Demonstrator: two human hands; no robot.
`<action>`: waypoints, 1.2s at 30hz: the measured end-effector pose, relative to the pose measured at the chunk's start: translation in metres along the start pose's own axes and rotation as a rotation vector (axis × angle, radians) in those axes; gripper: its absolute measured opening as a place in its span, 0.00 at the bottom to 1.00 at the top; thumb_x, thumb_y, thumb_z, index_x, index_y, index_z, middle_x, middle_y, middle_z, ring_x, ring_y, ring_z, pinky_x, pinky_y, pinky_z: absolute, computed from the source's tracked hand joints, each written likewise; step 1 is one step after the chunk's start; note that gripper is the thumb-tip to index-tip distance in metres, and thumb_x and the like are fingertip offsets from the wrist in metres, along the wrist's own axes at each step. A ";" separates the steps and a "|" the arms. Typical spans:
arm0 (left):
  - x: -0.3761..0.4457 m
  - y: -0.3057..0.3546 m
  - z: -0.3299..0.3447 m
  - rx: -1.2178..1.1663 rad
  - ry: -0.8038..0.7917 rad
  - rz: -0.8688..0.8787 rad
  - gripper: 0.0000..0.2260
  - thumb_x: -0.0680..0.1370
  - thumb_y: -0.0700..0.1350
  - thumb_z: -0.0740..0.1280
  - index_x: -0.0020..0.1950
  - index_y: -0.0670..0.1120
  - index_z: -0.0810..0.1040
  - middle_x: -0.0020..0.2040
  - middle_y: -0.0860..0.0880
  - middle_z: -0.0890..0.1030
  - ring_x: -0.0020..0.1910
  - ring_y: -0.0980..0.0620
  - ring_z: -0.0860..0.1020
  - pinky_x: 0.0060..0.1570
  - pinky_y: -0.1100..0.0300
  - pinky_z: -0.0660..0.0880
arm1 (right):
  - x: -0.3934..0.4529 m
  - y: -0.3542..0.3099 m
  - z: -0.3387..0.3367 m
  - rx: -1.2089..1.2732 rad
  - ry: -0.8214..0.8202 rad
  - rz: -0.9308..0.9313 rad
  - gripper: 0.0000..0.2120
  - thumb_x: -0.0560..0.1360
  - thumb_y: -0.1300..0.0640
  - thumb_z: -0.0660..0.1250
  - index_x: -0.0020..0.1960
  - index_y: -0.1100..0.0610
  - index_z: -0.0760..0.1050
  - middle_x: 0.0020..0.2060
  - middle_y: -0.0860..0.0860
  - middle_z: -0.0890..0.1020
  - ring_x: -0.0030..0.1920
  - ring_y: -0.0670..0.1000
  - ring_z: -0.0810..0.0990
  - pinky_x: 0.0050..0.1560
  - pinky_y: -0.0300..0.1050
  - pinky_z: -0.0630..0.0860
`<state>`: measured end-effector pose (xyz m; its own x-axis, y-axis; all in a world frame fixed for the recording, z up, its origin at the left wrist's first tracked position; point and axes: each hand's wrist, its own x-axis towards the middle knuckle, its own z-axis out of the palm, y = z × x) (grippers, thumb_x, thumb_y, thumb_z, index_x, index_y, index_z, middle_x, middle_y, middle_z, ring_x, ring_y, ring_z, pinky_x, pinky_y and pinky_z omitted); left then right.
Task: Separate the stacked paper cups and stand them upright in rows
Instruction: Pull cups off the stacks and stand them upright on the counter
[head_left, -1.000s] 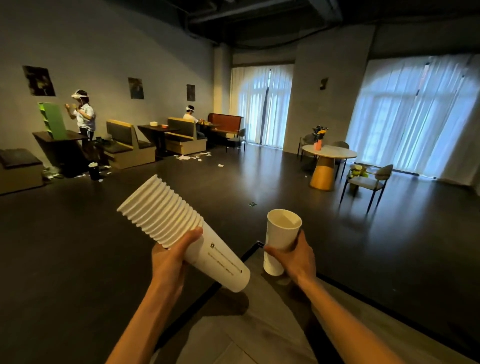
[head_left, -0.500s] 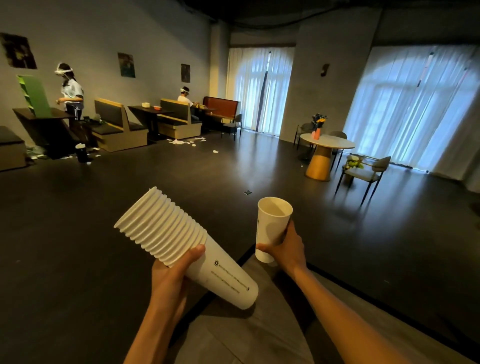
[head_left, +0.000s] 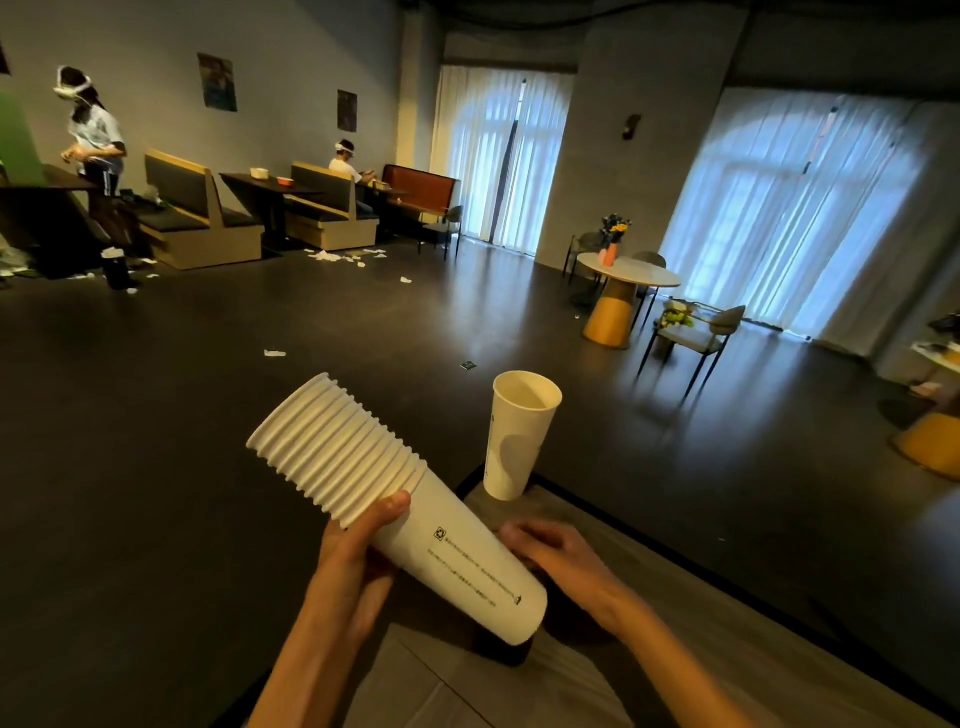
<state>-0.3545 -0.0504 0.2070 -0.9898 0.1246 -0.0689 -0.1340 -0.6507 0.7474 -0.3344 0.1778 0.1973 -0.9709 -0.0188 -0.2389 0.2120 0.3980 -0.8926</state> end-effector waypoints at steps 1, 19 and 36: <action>-0.001 -0.003 0.002 -0.001 -0.007 -0.003 0.48 0.41 0.54 0.86 0.61 0.53 0.76 0.60 0.44 0.80 0.62 0.43 0.78 0.62 0.39 0.74 | -0.008 -0.006 0.002 -0.032 -0.123 0.050 0.17 0.69 0.37 0.68 0.55 0.39 0.74 0.54 0.42 0.80 0.55 0.41 0.79 0.60 0.42 0.75; -0.016 0.008 0.024 -0.150 -0.040 0.106 0.39 0.58 0.44 0.78 0.69 0.53 0.74 0.64 0.44 0.81 0.64 0.44 0.79 0.58 0.41 0.76 | -0.013 0.006 0.000 -0.587 0.456 -0.446 0.37 0.59 0.34 0.77 0.66 0.38 0.70 0.62 0.37 0.64 0.64 0.41 0.62 0.62 0.40 0.68; -0.026 0.043 0.032 -0.177 0.001 0.207 0.18 0.71 0.41 0.65 0.53 0.59 0.85 0.55 0.51 0.86 0.59 0.50 0.83 0.48 0.51 0.83 | 0.027 0.043 -0.051 -0.024 0.693 -0.076 0.41 0.59 0.50 0.82 0.68 0.54 0.70 0.63 0.53 0.79 0.63 0.55 0.78 0.59 0.56 0.78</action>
<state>-0.3326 -0.0578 0.2619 -0.9970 -0.0256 0.0724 0.0650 -0.7828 0.6189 -0.3574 0.2412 0.1724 -0.8323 0.5388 0.1301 0.1457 0.4391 -0.8865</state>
